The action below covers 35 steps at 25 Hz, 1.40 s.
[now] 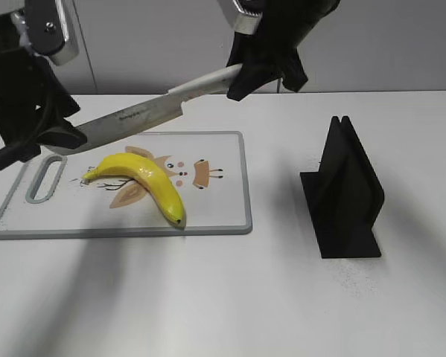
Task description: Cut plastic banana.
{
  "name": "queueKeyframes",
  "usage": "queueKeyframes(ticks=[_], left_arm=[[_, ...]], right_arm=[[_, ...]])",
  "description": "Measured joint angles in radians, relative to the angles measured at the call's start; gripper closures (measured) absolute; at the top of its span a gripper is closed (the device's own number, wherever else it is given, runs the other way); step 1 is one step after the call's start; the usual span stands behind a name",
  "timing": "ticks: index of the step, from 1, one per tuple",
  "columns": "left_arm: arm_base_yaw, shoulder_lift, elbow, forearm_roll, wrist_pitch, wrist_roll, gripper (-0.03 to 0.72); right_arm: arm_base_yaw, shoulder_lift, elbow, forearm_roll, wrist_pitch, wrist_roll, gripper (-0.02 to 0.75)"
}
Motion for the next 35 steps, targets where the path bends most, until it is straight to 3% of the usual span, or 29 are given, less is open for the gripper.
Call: queueKeyframes(ticks=[5,8,11,13,16,29,35], left_arm=[[0.0,0.028,0.0,0.007,0.016,0.003,0.182],[0.0,0.059,0.0,0.021,0.012,0.003,0.238],[0.0,0.08,0.0,0.024,-0.028,0.003,0.416],[0.0,0.082,0.0,0.024,-0.062,0.002,0.584],[-0.002,0.088,0.0,0.024,-0.074,0.002,0.668],[-0.004,0.167,0.0,0.016,-0.082,-0.001,0.686],[-0.004,0.191,0.0,0.011,-0.106,-0.001,0.686]], right_arm=[[0.002,0.005,-0.001,0.015,0.0,-0.013,0.573],[0.002,0.006,-0.001,0.016,0.0,-0.013,0.573],[0.002,0.006,-0.001,0.014,0.0,-0.014,0.573],[0.002,0.006,-0.001,0.012,0.0,-0.016,0.573],[0.001,0.006,-0.002,0.012,-0.006,-0.016,0.573],[-0.001,0.092,-0.01,-0.004,-0.022,-0.016,0.573],[0.001,0.127,-0.031,-0.068,-0.04,0.012,0.573]])
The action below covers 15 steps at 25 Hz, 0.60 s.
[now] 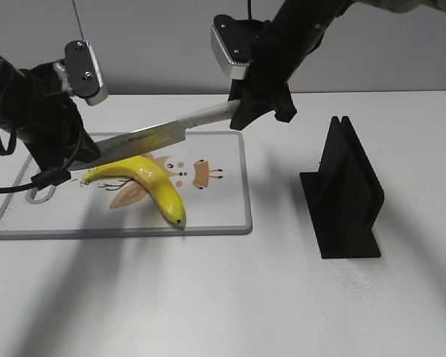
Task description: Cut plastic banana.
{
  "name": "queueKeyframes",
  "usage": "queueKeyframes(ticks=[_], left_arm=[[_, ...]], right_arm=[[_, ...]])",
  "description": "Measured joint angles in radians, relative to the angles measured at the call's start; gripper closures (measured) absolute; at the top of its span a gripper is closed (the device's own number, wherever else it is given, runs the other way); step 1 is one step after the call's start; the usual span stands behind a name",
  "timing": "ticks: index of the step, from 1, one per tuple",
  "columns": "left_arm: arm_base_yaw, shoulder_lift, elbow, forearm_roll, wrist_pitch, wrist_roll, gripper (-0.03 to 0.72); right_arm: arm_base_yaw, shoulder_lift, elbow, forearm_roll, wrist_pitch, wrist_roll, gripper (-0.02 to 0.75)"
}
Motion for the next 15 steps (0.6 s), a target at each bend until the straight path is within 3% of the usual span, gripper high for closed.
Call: queueKeyframes(ticks=[10,15], left_arm=[[-0.001,0.049,-0.001,-0.025,-0.068,0.0,0.688],[0.0,0.154,-0.002,-0.087,-0.146,0.004,0.688]], right_arm=[[0.002,0.036,-0.005,-0.049,-0.068,0.001,0.573],[0.002,0.094,-0.006,-0.068,-0.126,-0.005,0.573]])
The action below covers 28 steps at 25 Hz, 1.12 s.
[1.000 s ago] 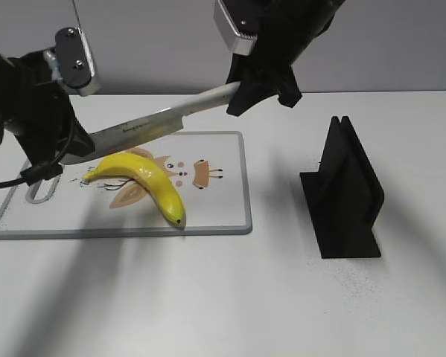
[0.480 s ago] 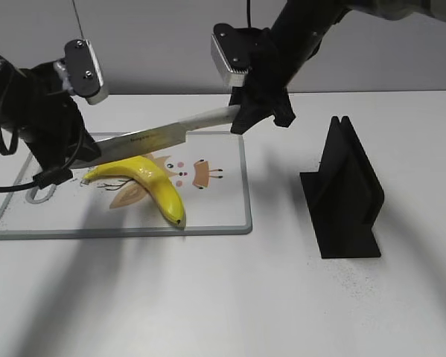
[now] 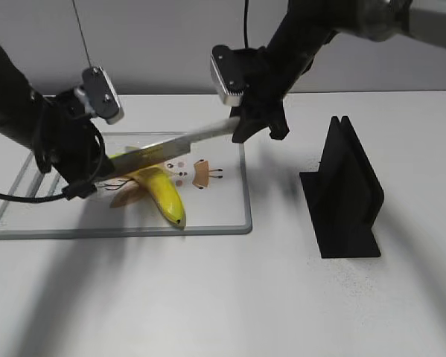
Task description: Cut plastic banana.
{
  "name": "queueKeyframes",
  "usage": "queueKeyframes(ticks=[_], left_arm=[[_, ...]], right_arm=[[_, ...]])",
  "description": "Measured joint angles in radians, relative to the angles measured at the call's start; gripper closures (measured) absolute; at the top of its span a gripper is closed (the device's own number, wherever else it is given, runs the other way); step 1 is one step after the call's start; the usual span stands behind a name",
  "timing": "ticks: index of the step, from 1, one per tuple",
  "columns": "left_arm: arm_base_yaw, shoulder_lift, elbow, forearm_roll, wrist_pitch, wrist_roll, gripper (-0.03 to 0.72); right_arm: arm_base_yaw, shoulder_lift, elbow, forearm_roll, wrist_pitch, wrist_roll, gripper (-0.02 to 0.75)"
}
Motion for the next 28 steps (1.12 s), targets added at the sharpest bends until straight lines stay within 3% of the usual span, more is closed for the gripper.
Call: queueKeyframes(ticks=[5,11,19,25,28], left_arm=[[0.0,0.116,-0.018,-0.017,-0.04,0.004,0.686],[0.0,0.103,-0.017,-0.009,-0.034,0.003,0.688],[0.0,-0.036,-0.008,0.003,-0.006,0.001,0.688],[0.0,-0.124,-0.008,0.007,-0.013,0.001,0.688],[0.0,-0.128,-0.008,0.009,-0.008,0.001,0.629]], right_arm=[[-0.002,0.063,-0.008,-0.015,-0.025,-0.007,0.573],[-0.001,0.068,-0.046,-0.03,-0.004,0.002,0.572],[0.006,0.071,-0.271,-0.063,0.185,0.074,0.564],[0.006,0.071,-0.365,-0.062,0.19,0.075,0.556],[0.006,0.071,-0.367,-0.061,0.19,0.078,0.556]])
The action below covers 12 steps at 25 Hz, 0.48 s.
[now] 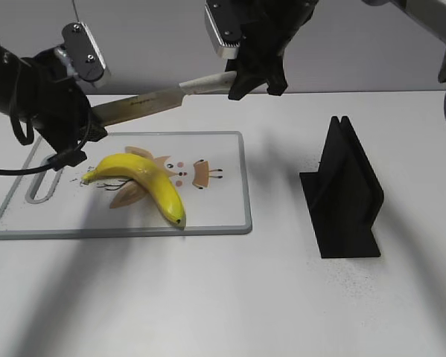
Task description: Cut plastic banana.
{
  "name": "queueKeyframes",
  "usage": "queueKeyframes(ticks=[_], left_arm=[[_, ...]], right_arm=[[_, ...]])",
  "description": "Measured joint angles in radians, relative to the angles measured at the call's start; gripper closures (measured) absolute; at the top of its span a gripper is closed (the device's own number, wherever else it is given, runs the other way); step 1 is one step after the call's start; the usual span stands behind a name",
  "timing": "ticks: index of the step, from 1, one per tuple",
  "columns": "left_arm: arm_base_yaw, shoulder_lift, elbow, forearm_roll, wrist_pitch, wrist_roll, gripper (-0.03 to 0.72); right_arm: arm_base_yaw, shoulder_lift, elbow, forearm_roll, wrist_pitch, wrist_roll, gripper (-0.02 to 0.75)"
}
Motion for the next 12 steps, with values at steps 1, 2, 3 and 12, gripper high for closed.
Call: queueKeyframes(ticks=[1,2,3,12], left_arm=[[0.0,0.0,0.0,0.0,0.003,0.0,0.577],[-0.001,0.0,0.0,0.0,0.003,0.0,0.505],[-0.001,-0.001,0.0,0.0,0.004,0.0,0.433],[-0.006,-0.109,0.002,-0.074,-0.084,-0.001,0.016]], right_arm=[[0.0,0.0,0.0,0.0,0.0,0.002,0.556],[0.0,0.0,0.0,0.0,0.0,0.004,0.556],[0.0,0.0,0.0,-0.002,0.0,0.007,0.556],[-0.001,0.005,-0.001,-0.009,-0.011,0.059,0.574]])
